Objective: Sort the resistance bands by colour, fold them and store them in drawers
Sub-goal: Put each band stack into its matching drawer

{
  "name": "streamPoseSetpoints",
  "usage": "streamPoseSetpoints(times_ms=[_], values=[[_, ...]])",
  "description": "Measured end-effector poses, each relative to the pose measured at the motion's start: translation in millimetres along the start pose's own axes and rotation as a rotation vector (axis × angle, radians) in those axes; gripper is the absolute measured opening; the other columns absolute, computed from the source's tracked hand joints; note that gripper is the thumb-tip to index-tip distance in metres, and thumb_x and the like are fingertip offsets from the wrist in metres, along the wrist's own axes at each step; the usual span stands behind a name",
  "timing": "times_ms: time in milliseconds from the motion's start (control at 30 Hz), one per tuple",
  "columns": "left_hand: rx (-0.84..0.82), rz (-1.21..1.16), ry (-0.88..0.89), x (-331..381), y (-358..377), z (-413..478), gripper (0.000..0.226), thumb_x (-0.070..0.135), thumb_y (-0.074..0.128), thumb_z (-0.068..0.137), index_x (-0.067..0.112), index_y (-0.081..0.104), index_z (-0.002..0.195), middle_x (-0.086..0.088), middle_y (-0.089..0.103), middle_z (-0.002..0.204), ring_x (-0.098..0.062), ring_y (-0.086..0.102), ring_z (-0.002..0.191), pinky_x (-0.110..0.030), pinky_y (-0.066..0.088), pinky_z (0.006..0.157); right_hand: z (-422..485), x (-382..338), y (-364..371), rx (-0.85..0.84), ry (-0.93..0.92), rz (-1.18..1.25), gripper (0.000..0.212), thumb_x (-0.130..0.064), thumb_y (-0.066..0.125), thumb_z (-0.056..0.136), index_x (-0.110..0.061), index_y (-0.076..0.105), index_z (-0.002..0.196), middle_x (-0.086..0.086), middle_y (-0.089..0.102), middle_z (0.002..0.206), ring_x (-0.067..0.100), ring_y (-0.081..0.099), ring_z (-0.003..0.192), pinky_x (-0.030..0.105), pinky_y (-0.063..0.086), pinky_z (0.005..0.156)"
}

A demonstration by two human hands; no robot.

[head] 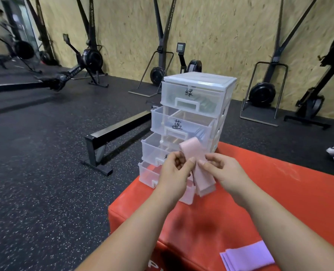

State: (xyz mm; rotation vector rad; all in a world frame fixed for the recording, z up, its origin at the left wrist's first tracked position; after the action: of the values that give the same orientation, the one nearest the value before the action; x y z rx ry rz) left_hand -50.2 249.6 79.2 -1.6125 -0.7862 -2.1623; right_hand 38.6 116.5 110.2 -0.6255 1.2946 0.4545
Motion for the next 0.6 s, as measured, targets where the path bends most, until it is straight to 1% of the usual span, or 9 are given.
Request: streamPoseSetpoints(times_ms=[100, 200, 233, 300, 333, 433, 500, 567, 600], values=[[0.133, -0.046, 0.012, 5, -23, 11, 0.022, 0.019, 0.073, 0.1, 0.009, 0.066, 0.118, 0.007, 0.074, 0.092, 0.0, 0.069, 0.08, -0.017, 0.052, 0.071, 30, -25, 16, -0.063, -0.039, -0.126, 0.022, -0.024, 0.079, 0.093, -0.02, 0.077, 0.114, -0.002, 0.081, 0.104, 0.015, 0.076, 0.102, 0.031, 0.059, 0.092], [0.329, -0.067, -0.06, -13, -55, 22, 0.027, 0.04, 0.069, 0.102, 0.019, 0.064, 0.118, -0.003, 0.074, 0.105, -0.006, 0.071, 0.089, -0.031, 0.058, 0.079, 65, -42, 33, -0.102, -0.07, -0.202, 0.024, -0.022, 0.08, 0.091, -0.02, 0.078, 0.115, -0.003, 0.081, 0.106, 0.013, 0.075, 0.104, 0.027, 0.058, 0.092], [0.379, -0.056, -0.073, -21, -64, 23, 0.03, 0.044, 0.066, 0.102, 0.02, 0.062, 0.118, -0.004, 0.072, 0.108, -0.011, 0.071, 0.096, -0.034, 0.058, 0.085, 77, -43, 37, -0.113, -0.064, -0.228, 0.025, -0.022, 0.081, 0.091, -0.019, 0.077, 0.116, -0.003, 0.081, 0.106, 0.013, 0.075, 0.104, 0.024, 0.058, 0.089], [0.429, 0.06, -0.066, -35, -78, 25, 0.032, 0.044, 0.067, 0.101, 0.021, 0.057, 0.122, 0.0, 0.065, 0.113, -0.019, 0.066, 0.109, -0.028, 0.053, 0.092, 97, -42, 47, -0.155, -0.028, -0.268, 0.026, -0.023, 0.081, 0.09, -0.019, 0.077, 0.115, -0.002, 0.081, 0.104, 0.014, 0.075, 0.099, 0.016, 0.056, 0.077], [0.43, 0.164, -0.048, -40, -81, 22, 0.035, 0.042, 0.069, 0.099, 0.023, 0.054, 0.125, 0.002, 0.06, 0.116, -0.019, 0.062, 0.112, -0.027, 0.05, 0.094, 102, -40, 47, -0.165, 0.0, -0.293, 0.024, -0.023, 0.081, 0.091, -0.019, 0.078, 0.114, -0.001, 0.081, 0.102, 0.016, 0.075, 0.094, 0.018, 0.056, 0.071], [0.387, 0.517, 0.043, -54, -87, 19, 0.063, 0.057, 0.071, 0.088, 0.023, 0.049, 0.136, 0.01, 0.047, 0.125, -0.013, 0.049, 0.122, -0.03, 0.041, 0.108, 126, -27, 43, -0.197, 0.062, -0.399, 0.019, -0.027, 0.08, 0.092, -0.021, 0.078, 0.11, 0.002, 0.08, 0.099, 0.027, 0.077, 0.08, 0.042, 0.063, 0.062], [0.354, 0.66, 0.085, -62, -85, 25, 0.082, 0.064, 0.074, 0.084, 0.02, 0.044, 0.146, 0.009, 0.044, 0.132, -0.012, 0.039, 0.131, -0.028, 0.031, 0.115, 141, -17, 39, -0.205, 0.086, -0.454, 0.026, -0.031, 0.083, 0.088, -0.021, 0.076, 0.111, 0.002, 0.08, 0.1, 0.03, 0.078, 0.086, 0.051, 0.064, 0.073], [0.355, 0.711, 0.1, -66, -83, 32, 0.092, 0.063, 0.077, 0.082, 0.018, 0.04, 0.152, 0.004, 0.043, 0.137, -0.015, 0.033, 0.136, -0.028, 0.023, 0.119, 157, -12, 34, -0.202, 0.085, -0.548, 0.027, -0.032, 0.086, 0.085, -0.022, 0.077, 0.108, 0.0, 0.081, 0.098, 0.025, 0.076, 0.099, 0.045, 0.058, 0.092], [0.361, 0.72, 0.105, -66, -82, 34, 0.095, 0.065, 0.076, 0.08, 0.018, 0.038, 0.153, 0.003, 0.043, 0.139, -0.016, 0.033, 0.137, -0.031, 0.024, 0.121, 163, -10, 33, -0.212, 0.086, -0.593, 0.025, -0.032, 0.086, 0.085, -0.023, 0.077, 0.107, -0.001, 0.081, 0.095, 0.021, 0.076, 0.099, 0.039, 0.056, 0.094]])
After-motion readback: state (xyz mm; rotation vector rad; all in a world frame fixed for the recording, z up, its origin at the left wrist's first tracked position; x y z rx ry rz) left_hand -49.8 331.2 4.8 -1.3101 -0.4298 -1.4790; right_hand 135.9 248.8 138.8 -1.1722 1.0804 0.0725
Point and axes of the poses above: each hand's wrist, its own z-axis towards the middle knuckle, its own y-axis out of the palm, x = y × z, the point moved 10 cm from there along z, towards the middle knuckle
